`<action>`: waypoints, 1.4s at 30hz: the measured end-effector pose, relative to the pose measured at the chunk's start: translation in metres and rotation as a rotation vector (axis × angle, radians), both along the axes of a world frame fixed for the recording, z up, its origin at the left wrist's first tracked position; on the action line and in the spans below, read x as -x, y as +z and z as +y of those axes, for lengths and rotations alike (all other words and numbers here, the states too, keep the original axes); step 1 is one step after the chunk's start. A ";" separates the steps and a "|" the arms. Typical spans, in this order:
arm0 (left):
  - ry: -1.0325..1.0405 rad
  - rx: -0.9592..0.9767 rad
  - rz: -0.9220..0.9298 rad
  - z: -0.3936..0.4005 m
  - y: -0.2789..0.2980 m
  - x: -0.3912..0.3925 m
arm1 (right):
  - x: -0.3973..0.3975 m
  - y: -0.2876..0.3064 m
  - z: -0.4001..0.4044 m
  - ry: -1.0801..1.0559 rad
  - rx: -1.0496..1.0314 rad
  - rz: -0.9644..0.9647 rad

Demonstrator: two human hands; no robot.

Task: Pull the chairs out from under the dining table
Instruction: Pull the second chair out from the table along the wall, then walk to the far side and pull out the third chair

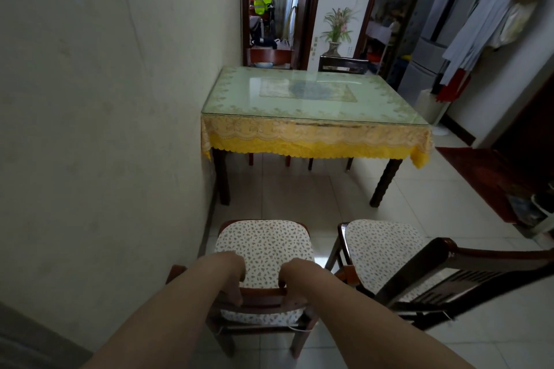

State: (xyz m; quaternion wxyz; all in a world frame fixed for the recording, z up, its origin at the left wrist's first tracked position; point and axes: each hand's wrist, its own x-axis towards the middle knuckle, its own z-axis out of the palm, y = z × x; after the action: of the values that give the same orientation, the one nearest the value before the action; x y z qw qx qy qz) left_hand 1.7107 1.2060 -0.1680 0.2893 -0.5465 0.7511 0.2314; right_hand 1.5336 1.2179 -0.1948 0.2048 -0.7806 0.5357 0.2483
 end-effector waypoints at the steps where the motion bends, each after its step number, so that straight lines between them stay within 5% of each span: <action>1: 0.006 0.010 0.014 -0.002 0.004 0.001 | 0.001 0.003 0.001 0.005 0.009 -0.010; 21: -0.069 0.296 0.035 -0.037 0.045 0.099 | 0.083 0.085 0.002 -0.198 0.271 -0.018; 42: -0.305 0.433 0.212 0.052 0.081 0.453 | 0.411 0.129 0.125 -0.493 0.307 0.131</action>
State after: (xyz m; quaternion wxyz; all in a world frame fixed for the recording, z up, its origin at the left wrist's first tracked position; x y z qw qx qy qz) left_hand 1.2572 1.2577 -0.0875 0.1172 -0.4492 0.8825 0.0751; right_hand 1.1230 1.3427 -0.0656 0.1035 -0.6313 0.7524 0.1571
